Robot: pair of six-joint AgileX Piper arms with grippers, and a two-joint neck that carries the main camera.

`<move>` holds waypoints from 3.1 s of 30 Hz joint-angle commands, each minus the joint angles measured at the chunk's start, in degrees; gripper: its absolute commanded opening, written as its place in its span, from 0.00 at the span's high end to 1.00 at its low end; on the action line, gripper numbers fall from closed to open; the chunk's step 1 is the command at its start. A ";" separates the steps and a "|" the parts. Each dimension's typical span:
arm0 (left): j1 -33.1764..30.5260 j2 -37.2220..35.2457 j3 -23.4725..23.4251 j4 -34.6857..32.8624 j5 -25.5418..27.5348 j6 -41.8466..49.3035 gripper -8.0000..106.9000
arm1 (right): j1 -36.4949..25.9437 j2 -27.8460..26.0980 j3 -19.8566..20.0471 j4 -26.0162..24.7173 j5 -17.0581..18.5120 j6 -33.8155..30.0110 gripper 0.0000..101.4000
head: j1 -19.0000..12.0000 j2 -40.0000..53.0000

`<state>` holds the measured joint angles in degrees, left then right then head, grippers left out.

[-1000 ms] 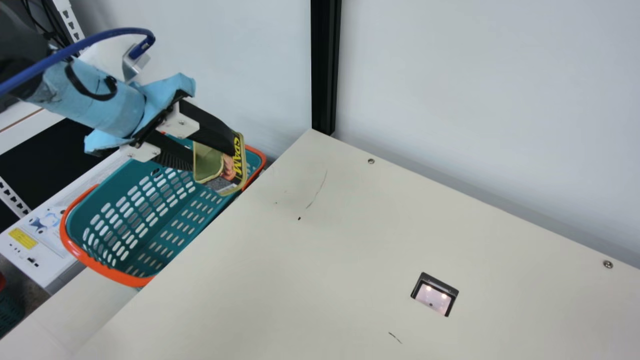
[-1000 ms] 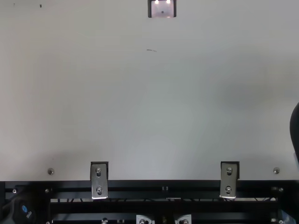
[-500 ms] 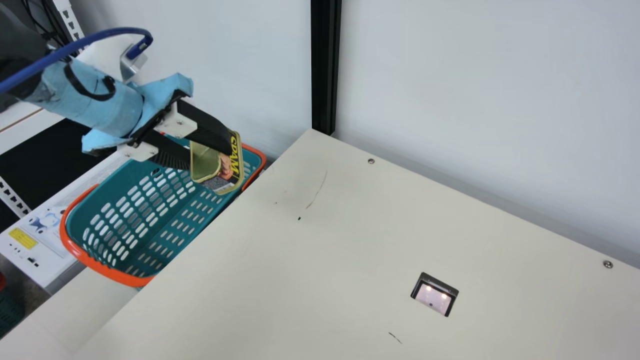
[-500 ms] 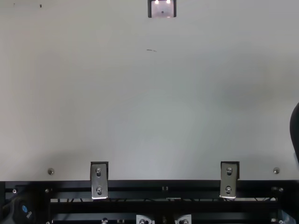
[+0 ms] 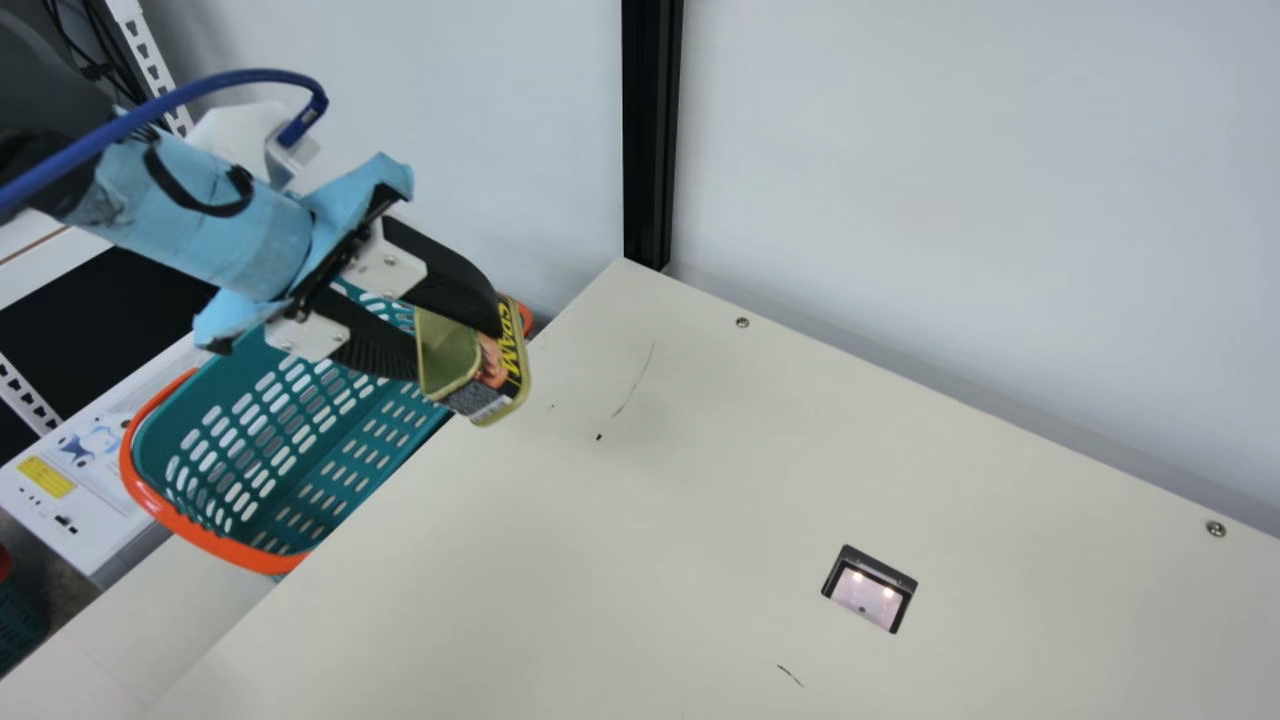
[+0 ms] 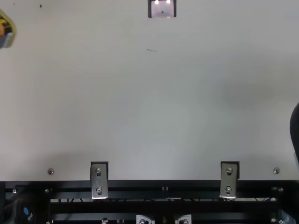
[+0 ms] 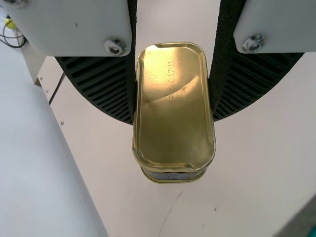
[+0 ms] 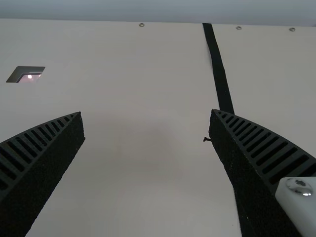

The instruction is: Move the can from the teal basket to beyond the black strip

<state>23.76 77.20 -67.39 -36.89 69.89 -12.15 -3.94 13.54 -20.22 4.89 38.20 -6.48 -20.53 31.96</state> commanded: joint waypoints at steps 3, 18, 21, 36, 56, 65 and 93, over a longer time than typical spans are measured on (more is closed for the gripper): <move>-2.98 -0.90 1.80 0.00 0.01 -4.98 0.84 | 0.00 0.00 0.00 0.00 0.00 0.00 0.00 | -3.32 1.38; -9.64 -2.51 6.33 -0.51 0.01 -16.12 0.84 | 0.00 0.00 0.00 0.00 0.00 0.00 0.00 | -3.32 1.38; -10.37 -2.89 6.99 -1.44 0.01 -17.36 0.84 | 0.00 0.00 0.00 0.00 0.00 0.00 0.00 | -3.32 1.38; -10.95 -4.28 8.19 -1.79 0.01 -17.87 0.84 | 0.00 0.00 0.00 0.00 0.00 0.00 0.00 | -3.32 1.38; -10.62 -4.15 8.31 -1.91 0.01 -17.41 0.84 | 0.00 0.00 0.00 0.00 0.00 0.00 0.00 | -3.32 1.38; -11.79 -2.73 8.68 -4.25 0.01 -17.67 0.84 | 0.00 0.00 0.00 0.00 0.00 0.00 0.00 | -3.32 1.38; -12.13 -1.92 8.98 -6.14 -0.12 -17.61 0.84 | 0.00 0.00 0.00 0.00 0.00 0.00 0.00 | -3.32 1.38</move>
<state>11.64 75.28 -58.41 -43.03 69.77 -29.76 -3.94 13.54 -20.22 4.89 38.20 -6.48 -20.82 31.96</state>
